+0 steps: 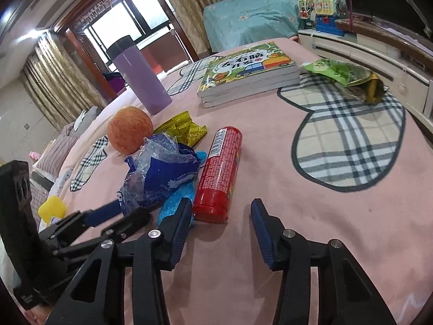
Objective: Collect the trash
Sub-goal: 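Grasp the blue plastic bag with the left tool while the right tool grasps the red can, then carry the blue bag and red can over the bin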
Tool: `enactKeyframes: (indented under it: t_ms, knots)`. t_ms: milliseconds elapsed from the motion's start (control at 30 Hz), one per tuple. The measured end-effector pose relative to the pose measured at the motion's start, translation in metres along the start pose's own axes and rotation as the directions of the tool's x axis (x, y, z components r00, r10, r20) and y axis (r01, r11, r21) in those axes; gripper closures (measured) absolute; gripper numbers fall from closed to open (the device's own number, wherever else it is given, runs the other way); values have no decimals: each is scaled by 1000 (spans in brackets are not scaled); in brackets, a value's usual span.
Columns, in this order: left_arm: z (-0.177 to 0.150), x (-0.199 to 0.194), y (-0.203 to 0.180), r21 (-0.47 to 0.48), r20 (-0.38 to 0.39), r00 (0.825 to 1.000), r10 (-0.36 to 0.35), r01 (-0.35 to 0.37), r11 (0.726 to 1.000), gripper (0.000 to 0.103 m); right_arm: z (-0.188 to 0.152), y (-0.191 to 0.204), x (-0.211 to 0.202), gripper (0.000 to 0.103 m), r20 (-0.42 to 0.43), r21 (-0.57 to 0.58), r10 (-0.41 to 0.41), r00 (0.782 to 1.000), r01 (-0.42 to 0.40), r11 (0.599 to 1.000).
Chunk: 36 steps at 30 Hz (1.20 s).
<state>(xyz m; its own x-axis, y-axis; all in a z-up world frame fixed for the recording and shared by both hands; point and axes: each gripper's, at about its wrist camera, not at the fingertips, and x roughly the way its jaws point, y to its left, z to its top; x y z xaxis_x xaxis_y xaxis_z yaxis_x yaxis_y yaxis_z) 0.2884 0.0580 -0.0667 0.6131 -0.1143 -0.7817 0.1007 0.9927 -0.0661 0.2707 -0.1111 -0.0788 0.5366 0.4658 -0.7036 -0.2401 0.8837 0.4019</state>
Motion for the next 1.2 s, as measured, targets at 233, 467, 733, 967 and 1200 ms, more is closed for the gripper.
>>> enactKeyframes:
  t_ms: [233,467,733,967,1200]
  knots:
    - [-3,0,-2,11,6,1000,-16,16,1000,89,7,1,12,57,-18,3,10,1000,-9,1000]
    - [-5,-9,-2,-12,21,1000,-11,11,1000,91,11,2,17,70,-22,1,23,999,-23,1000]
    - [-13,-25,-20,-40,29,998,-60,61,997,92,0,-4,-9,71,23,-11,6,1000,-5,1000]
    - [-17,-41,-48,-35,37,993,-115,117,993,92,-15,-27,-43,72,63,23,-27,998,25,999]
    - [-25,-51,-81,5,37,987,-154,154,988,92,-35,-48,-79,72,98,47,-57,994,52,998]
